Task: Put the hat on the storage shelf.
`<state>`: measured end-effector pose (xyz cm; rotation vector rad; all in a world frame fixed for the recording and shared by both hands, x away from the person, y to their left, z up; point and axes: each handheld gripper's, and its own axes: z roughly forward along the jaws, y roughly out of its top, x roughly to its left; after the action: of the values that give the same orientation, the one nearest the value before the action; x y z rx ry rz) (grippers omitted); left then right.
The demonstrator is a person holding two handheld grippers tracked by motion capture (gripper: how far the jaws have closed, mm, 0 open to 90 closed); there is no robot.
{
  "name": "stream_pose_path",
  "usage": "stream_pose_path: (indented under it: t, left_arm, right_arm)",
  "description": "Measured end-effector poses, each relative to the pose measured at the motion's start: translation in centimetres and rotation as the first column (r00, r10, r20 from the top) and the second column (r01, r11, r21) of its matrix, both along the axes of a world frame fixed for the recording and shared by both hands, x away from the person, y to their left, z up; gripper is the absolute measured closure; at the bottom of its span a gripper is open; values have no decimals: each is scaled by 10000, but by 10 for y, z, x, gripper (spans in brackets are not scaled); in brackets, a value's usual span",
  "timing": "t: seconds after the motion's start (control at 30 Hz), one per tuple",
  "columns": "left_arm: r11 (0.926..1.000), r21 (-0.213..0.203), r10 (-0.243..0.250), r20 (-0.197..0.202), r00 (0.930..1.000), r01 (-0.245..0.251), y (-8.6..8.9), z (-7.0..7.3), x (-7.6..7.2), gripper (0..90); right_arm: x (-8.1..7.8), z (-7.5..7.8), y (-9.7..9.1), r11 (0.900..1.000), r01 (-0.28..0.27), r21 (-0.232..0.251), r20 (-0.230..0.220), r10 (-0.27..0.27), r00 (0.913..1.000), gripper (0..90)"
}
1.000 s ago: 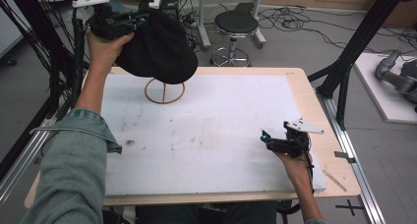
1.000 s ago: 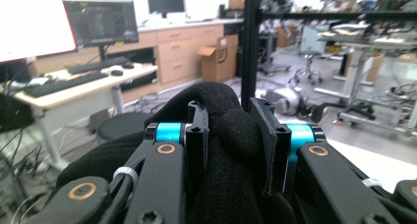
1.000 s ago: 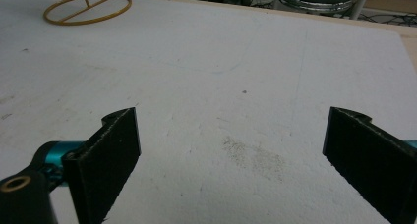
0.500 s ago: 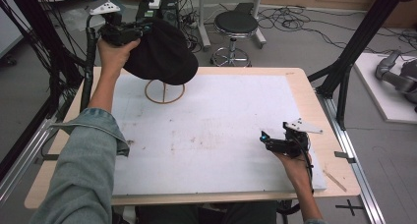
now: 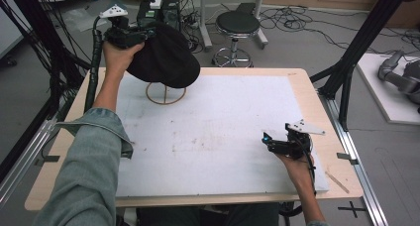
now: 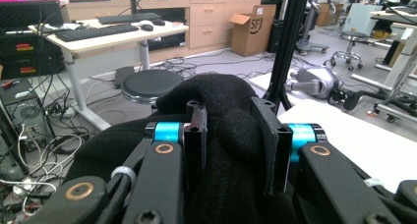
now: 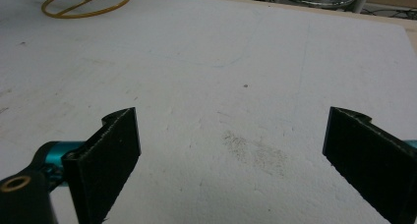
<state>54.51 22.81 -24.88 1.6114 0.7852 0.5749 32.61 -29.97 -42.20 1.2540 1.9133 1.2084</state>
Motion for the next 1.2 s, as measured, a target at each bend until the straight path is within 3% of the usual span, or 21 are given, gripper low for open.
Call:
stream_pose_path:
  t: [0.1,0.2,0.3,0.33,0.47,0.7,0.93,1.2]
  left_arm:
    - [9999,-63,-104,-13,9999,104,1,-2,0,658]
    - [10000,-93,1,435,9991,3,3,-9,-2,635]
    - [9997,-249,-12,472,9989,24,4,-11,-2,623]
    - [9999,-131,-41,547,9985,49,3,-11,-3,611]
    - [9997,233,103,533,9985,-115,3,-11,-4,538]
    - [9995,303,15,422,9991,-28,5,-11,-6,460]
    - [9988,472,-111,381,9992,93,7,-10,-10,422]
    - [9992,347,-203,434,9989,188,12,-9,-19,414]
  right_arm:
    - [0,0,0,10000,7,17,23,-7,10000,69]
    - [0,0,0,10000,-27,-44,64,28,10000,69]
    - [0,0,1,10000,-24,-6,16,24,10000,69]
    - [0,0,1,10000,-28,-8,21,28,10000,69]
    - [1,0,1,10000,-44,-35,36,45,10000,69]
    - [2,0,2,10000,-67,12,-13,67,10000,69]
    - [4,1,2,10000,-62,-19,55,62,10000,69]
    - [7,3,3,10000,-58,55,120,57,9999,70]
